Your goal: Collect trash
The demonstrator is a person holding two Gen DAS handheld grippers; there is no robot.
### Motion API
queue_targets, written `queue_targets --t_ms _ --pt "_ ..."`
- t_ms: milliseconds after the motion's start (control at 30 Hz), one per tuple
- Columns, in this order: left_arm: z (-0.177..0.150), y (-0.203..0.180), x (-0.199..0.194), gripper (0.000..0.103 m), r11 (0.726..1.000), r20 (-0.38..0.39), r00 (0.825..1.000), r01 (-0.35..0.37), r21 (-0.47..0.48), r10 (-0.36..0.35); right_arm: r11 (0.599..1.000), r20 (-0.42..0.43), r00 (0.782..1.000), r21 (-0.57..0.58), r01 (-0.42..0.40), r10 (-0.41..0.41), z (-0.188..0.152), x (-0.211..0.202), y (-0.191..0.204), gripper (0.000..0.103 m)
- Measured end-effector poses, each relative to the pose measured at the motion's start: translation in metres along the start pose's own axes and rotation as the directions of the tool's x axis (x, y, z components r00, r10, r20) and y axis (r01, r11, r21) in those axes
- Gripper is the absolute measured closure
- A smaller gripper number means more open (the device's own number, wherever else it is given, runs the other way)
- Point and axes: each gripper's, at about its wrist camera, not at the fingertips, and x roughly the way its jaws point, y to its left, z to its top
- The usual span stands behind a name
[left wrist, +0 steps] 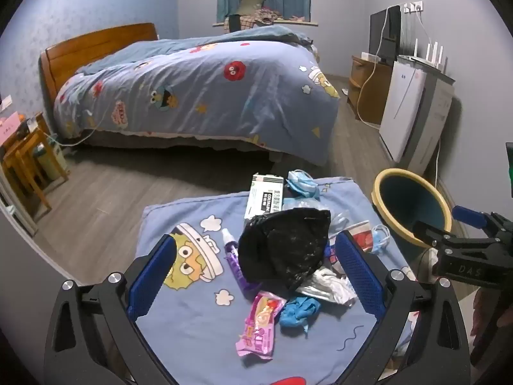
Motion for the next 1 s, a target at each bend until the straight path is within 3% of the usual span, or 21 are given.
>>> queue_targets --t_ms 1000 --pt "0.0014 0.0020 -0.0059 0.005 1.000 0.006 1.000 0.006 -0.004 -0.006 1.000 -0.003 1.000 -0.022 -0.001 0.001 -0.0013 0.0005 0.0055 0.005"
